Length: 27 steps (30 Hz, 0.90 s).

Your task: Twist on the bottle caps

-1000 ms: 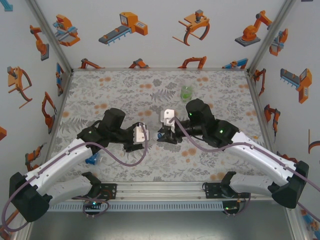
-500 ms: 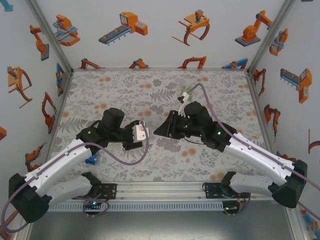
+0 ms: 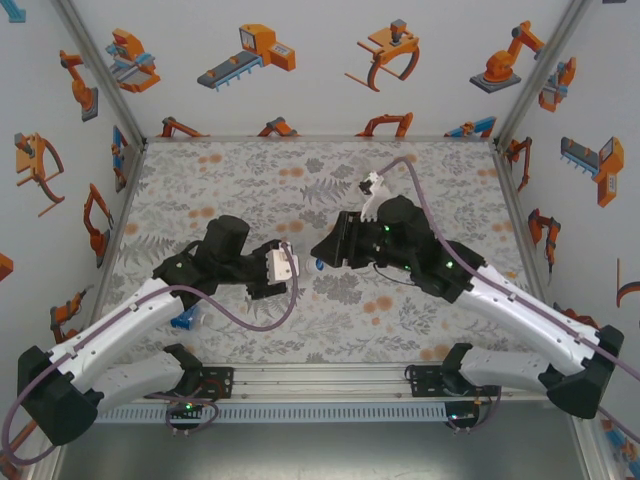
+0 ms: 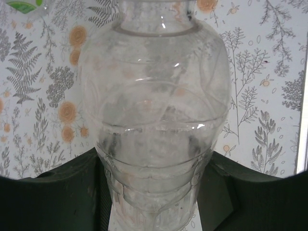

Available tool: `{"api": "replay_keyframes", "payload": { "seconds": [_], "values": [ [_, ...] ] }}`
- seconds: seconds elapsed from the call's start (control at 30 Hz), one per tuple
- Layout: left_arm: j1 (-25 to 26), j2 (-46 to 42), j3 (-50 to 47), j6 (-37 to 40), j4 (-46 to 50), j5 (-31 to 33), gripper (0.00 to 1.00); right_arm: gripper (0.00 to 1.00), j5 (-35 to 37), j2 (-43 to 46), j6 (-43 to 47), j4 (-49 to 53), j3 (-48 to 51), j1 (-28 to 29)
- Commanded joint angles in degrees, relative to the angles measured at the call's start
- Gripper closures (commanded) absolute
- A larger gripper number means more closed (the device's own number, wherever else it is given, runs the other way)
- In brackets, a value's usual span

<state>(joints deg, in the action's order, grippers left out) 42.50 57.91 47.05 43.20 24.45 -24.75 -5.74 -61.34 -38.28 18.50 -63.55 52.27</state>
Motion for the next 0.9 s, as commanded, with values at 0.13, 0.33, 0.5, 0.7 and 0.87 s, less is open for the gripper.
{"api": "replay_keyframes", "payload": {
  "seconds": [0.13, 0.33, 0.5, 0.7, 0.87],
  "values": [
    [0.3, -0.8, 0.9, 1.2, 0.9, -6.1, 1.00, 0.46, -18.5, 4.9, 49.5, 2.1, -1.8, 0.1],
    [0.3, -0.7, 1.4, 2.1, 2.1, -8.7, 1.00, 0.45, -26.7, 2.1, 71.6, 13.1, -7.3, 0.1],
    [0.2, -0.4, 1.6, 2.2, 2.5, -9.0, 1.00, 0.46, -28.7, 0.8, 72.2, 8.4, -4.1, 0.2],
    [0.2, -0.4, 1.7, 2.4, 2.8, -9.0, 1.00, 0.51, -29.3, 0.3, 70.8, 3.8, -0.1, 0.2],
    [0.2, -0.3, 1.8, 2.3, 2.8, -9.3, 1.00, 0.54, -29.6, -0.2, 70.0, 1.8, 1.1, 0.2]
  ]
}}
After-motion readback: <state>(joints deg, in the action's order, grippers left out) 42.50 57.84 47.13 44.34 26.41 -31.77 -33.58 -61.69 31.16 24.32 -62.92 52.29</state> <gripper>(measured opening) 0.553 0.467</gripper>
